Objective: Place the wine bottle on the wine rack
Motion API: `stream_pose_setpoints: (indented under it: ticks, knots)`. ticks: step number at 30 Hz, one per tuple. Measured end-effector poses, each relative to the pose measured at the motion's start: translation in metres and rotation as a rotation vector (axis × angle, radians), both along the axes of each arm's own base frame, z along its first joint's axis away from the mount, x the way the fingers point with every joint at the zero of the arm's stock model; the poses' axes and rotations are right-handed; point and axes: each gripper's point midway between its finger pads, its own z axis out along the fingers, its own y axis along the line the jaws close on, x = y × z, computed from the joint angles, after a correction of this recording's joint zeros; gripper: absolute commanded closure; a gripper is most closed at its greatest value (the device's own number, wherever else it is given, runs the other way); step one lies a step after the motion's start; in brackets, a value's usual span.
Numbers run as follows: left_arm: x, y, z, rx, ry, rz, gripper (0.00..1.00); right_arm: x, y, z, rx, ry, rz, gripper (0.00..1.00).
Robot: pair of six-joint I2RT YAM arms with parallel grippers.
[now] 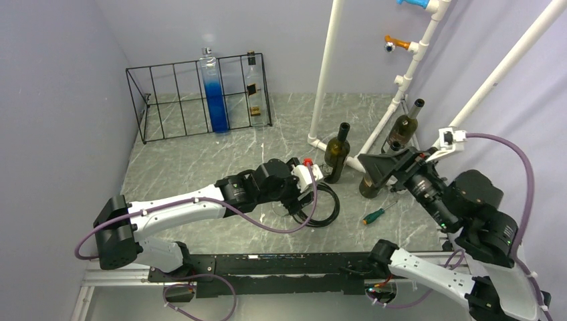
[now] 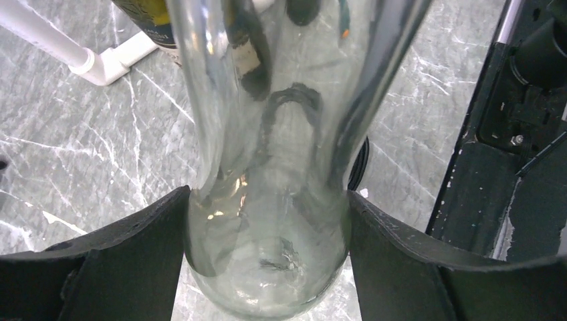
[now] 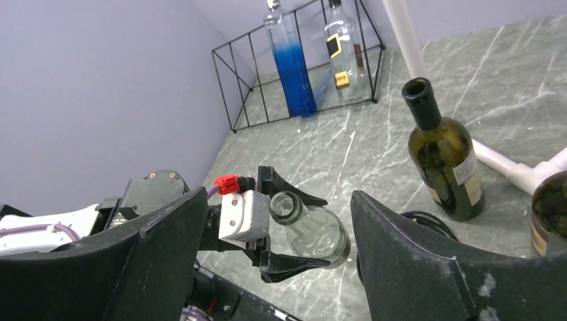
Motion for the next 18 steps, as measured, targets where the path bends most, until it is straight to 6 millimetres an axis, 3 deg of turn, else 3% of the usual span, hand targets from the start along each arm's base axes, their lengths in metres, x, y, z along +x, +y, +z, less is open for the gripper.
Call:
stream_pose_setpoints:
  ticks: [4,10,14,18]
  knots:
    - [0.004,0.003,0.000,0.016,-0.024,0.011,1.00,-0.003,-0.011,0.005,0.030,-0.016,-0.028,0.17]
    - [0.016,0.009,0.000,0.035,-0.059,0.042,1.00,0.004,-0.004,-0.016,-0.011,0.022,-0.036,0.16]
    - [0.036,0.025,0.005,0.029,-0.064,0.102,1.00,0.010,0.004,-0.033,-0.052,0.054,-0.036,0.15]
    - [0.063,0.050,0.023,-0.006,-0.084,0.194,1.00,0.018,0.015,-0.050,-0.101,0.091,-0.032,0.15]
